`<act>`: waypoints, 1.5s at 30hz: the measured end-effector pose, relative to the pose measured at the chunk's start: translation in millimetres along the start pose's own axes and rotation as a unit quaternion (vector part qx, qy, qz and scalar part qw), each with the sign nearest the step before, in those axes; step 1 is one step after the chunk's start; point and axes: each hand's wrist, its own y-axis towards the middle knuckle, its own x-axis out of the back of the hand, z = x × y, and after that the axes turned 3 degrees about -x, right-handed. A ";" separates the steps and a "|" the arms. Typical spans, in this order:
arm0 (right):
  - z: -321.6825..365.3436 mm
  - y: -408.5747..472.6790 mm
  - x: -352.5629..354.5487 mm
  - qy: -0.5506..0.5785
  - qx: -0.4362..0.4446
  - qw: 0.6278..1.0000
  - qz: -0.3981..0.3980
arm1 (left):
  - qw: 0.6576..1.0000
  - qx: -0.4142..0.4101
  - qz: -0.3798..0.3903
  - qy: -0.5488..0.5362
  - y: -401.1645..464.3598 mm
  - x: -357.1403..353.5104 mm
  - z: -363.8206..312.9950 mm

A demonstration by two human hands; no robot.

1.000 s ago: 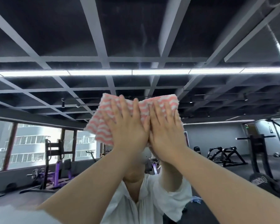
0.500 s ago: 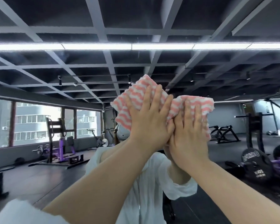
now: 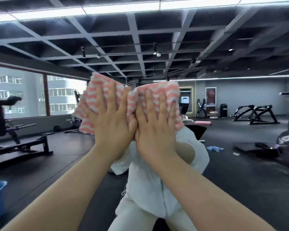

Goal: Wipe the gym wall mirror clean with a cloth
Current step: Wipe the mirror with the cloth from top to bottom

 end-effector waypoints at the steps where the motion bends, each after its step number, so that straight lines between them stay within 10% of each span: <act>1: 6.1 -8.0 -0.9 0.003 0.016 1.000 0.010 | 1.000 0.021 0.005 0.001 -13.2 -0.9 5.8; 11: -8.6 -70.1 15.8 0.004 0.171 0.981 0.087 | 0.968 0.227 0.070 -0.084 -108.5 -7.0 -33.8; 24: -82.2 -149.6 34.5 -0.084 -0.143 0.981 0.105 | 0.981 -0.182 0.015 -0.071 -94.2 -20.5 -106.7; 39: 61.7 -197.4 -5.0 -0.016 0.243 0.954 0.176 | 0.962 0.222 0.147 -0.064 -266.7 -18.7 24.6; 45: -3.6 -218.7 15.2 -0.051 0.162 0.976 0.134 | 0.954 0.202 0.184 -0.124 -253.2 -20.3 -42.1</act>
